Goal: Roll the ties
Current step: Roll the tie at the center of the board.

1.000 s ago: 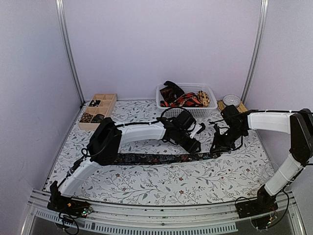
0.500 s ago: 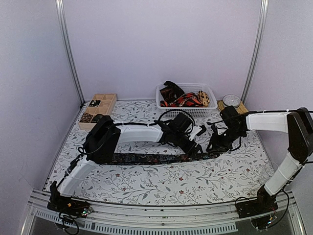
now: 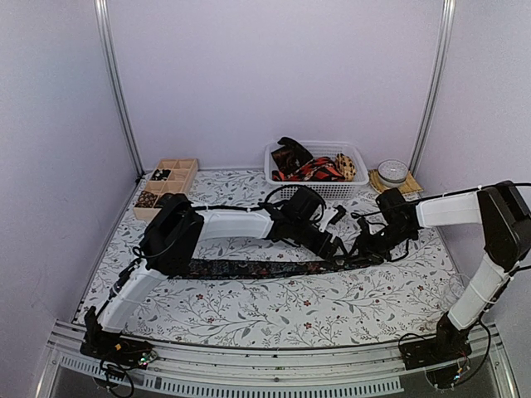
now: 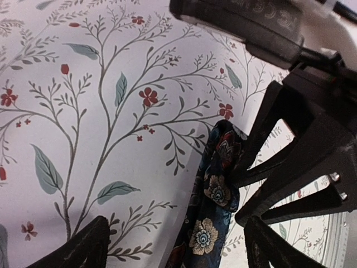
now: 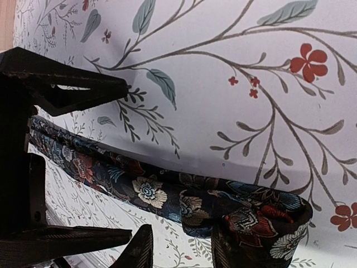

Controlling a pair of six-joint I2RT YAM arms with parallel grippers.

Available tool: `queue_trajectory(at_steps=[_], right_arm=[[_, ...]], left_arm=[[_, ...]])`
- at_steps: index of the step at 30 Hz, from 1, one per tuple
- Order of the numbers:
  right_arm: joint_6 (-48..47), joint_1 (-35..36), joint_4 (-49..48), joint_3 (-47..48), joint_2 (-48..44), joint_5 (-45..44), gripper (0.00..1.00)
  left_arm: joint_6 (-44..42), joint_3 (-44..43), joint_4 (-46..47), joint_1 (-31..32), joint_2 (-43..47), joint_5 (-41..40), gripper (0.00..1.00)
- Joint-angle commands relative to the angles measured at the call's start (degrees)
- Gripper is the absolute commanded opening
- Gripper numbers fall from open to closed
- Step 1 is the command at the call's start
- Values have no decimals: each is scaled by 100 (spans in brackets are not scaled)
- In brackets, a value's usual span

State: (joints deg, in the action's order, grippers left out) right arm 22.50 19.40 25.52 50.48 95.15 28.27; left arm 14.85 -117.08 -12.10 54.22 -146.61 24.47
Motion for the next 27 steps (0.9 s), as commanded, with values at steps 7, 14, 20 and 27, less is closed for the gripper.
queue_trajectory(at_steps=[7,14,20,27], right_arm=[[156,-151,-567,-208,358,497,36],[153,-212,-638,-283,363,573,36],[141,-265,-677,-328,374,601,35],[137,-318,-677,-370,390,598,35]], left_arm=[[468,-339,210,-104,-299,295,84],[600,-804,-145,-120,-652,214,84],[706,-833,-297,-122,-700,44,70],[1069,-330,368,-170,-440,525,49]])
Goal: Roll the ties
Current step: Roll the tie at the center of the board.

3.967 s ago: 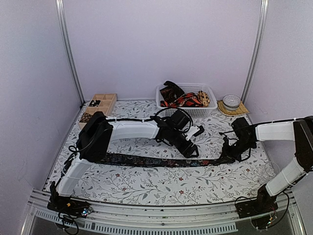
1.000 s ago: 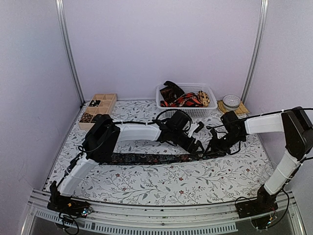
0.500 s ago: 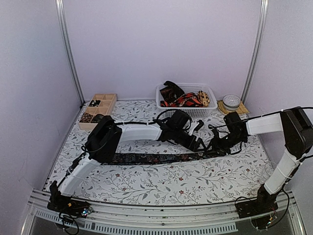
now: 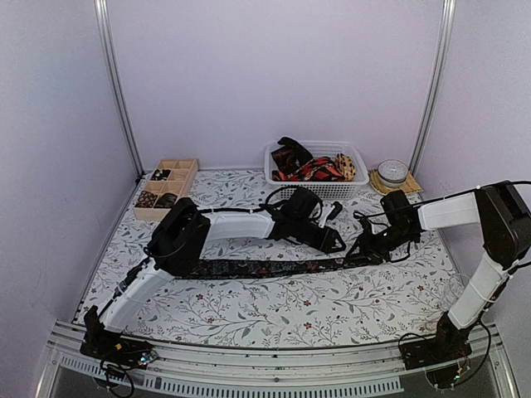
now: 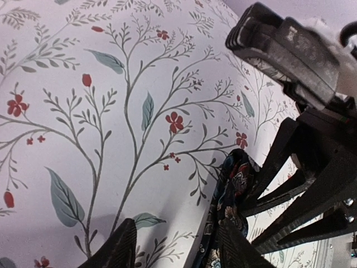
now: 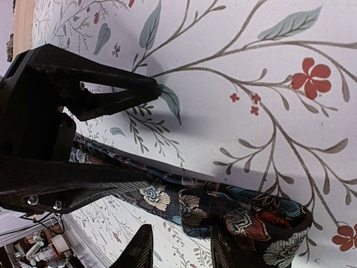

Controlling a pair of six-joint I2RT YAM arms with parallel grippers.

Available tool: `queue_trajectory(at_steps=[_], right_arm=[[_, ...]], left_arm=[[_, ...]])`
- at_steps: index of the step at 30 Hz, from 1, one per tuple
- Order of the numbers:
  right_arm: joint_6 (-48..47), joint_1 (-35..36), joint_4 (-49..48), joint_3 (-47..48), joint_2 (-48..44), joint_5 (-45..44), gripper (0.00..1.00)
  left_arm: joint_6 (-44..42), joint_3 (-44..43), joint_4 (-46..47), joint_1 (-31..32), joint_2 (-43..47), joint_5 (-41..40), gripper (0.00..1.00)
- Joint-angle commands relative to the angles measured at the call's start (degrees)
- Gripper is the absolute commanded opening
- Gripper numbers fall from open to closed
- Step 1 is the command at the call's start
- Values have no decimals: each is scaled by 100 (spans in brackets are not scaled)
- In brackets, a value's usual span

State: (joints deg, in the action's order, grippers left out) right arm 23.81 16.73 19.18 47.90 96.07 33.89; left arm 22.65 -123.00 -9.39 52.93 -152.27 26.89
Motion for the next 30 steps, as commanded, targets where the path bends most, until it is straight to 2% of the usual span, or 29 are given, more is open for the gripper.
queue_trajectory(at_steps=[1,5,8,13,18,24,30], right_arm=[[4,-58,-46,-124,294,37,35],[1,-91,-59,-171,273,50,35],[5,-107,-66,-197,263,48,35],[2,-125,-84,-222,258,52,35],[1,-135,-90,-235,261,65,35],[-16,-143,-89,-241,270,64,35],[-26,-158,-96,-266,261,74,35]], left_arm=[[358,246,148,-45,115,407,46],[524,57,157,-54,-51,728,42],[727,8,276,-69,-157,1094,36],[1374,513,1255,-146,-70,1571,27],[1304,156,940,-129,-268,1572,28],[1376,65,932,-124,-411,1701,35],[1235,-210,541,-85,-626,1574,32]])
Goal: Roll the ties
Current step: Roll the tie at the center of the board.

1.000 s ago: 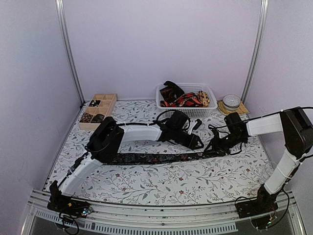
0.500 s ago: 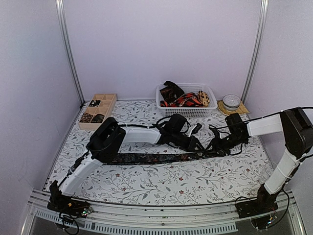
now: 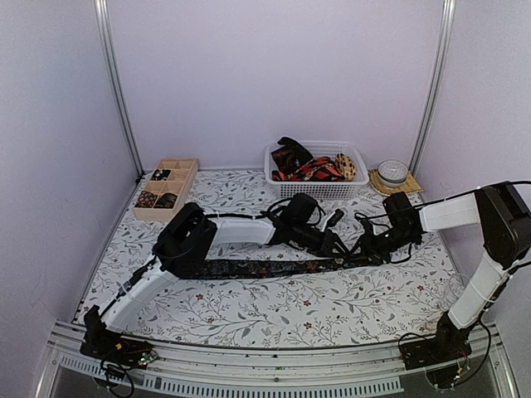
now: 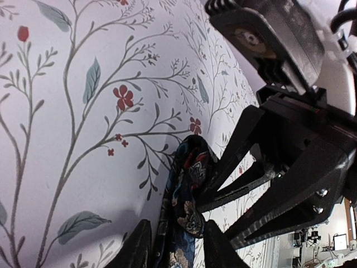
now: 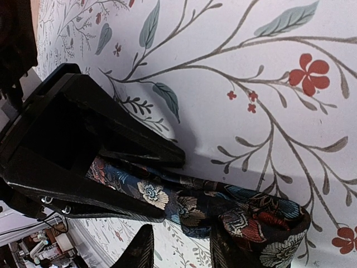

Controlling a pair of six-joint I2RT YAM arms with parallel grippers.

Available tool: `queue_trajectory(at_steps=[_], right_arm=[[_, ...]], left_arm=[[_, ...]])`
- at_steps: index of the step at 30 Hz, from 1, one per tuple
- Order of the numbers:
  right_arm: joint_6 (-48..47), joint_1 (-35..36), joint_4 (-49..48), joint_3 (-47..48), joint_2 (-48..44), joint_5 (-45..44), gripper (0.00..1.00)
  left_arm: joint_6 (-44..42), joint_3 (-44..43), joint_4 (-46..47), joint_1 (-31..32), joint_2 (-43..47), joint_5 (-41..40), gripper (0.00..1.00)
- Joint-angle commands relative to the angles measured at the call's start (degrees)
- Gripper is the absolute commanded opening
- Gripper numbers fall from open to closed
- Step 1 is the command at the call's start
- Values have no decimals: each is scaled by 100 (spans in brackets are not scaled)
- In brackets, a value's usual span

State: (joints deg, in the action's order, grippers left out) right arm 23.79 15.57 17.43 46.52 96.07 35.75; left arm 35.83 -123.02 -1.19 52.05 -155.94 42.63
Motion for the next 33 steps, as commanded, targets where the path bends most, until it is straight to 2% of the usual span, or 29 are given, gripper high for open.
queue_trajectory(at_steps=[1,10,19,22,26,33], right_arm=[[-16,-43,77,-133,263,-107,35],[-42,-59,60,-169,243,-73,32],[-43,-60,59,-146,63,52,31],[-41,-62,73,-83,-89,151,33],[-11,-61,128,72,-413,246,35],[57,-58,183,368,-854,423,36]], left_arm=[[-80,-204,-296,6,-288,-4,31],[-103,-293,-595,51,-478,-67,28],[-219,-637,-1481,61,-759,-360,25],[-203,-631,-1674,60,-825,-436,23],[-220,-616,-1870,55,-866,-539,15],[-299,-613,-2052,33,-903,-715,14]])
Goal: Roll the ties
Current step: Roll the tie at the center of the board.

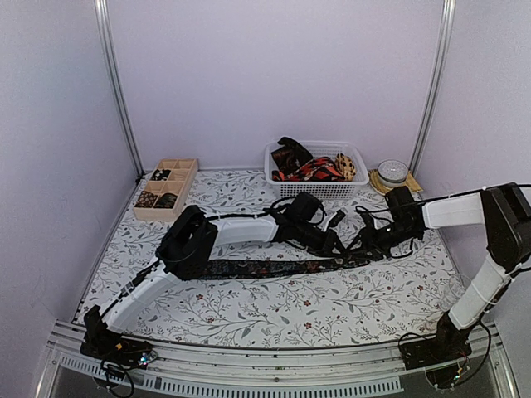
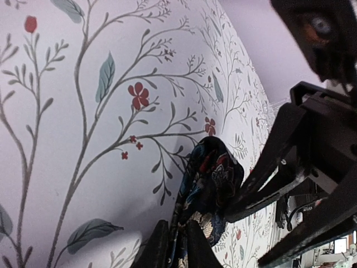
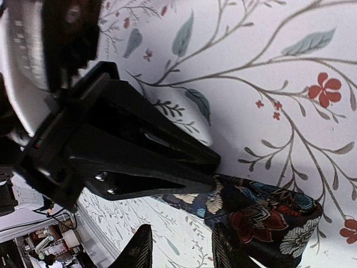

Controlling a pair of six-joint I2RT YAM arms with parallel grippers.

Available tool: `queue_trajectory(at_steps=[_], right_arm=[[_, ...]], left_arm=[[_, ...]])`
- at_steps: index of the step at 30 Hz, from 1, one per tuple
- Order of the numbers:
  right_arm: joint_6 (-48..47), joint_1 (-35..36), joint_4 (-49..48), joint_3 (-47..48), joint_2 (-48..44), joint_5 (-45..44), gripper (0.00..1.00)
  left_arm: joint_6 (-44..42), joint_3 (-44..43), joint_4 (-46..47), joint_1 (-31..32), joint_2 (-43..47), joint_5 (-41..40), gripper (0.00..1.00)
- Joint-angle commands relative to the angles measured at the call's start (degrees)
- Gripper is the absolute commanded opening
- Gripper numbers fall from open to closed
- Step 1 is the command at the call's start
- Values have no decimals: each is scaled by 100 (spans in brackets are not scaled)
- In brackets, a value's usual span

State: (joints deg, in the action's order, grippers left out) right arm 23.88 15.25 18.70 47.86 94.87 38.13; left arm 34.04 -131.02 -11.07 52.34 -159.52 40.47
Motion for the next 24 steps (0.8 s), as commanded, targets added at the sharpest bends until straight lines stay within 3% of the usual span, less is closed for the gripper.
queue_trajectory(at_steps=[1,7,15,24], right_arm=[[68,-29,33,241,-800,219,37],[171,-115,304,371,-1133,-184,40],[172,-443,738,56,-789,-663,47],[-443,-401,869,-340,-905,-1220,54]], left_arm=[[-132,188,-1074,7,-545,-519,14],[-171,215,-1092,-4,-495,-539,14],[-233,359,-1033,-7,-313,-599,14],[-187,526,-912,-52,-247,-535,14]])
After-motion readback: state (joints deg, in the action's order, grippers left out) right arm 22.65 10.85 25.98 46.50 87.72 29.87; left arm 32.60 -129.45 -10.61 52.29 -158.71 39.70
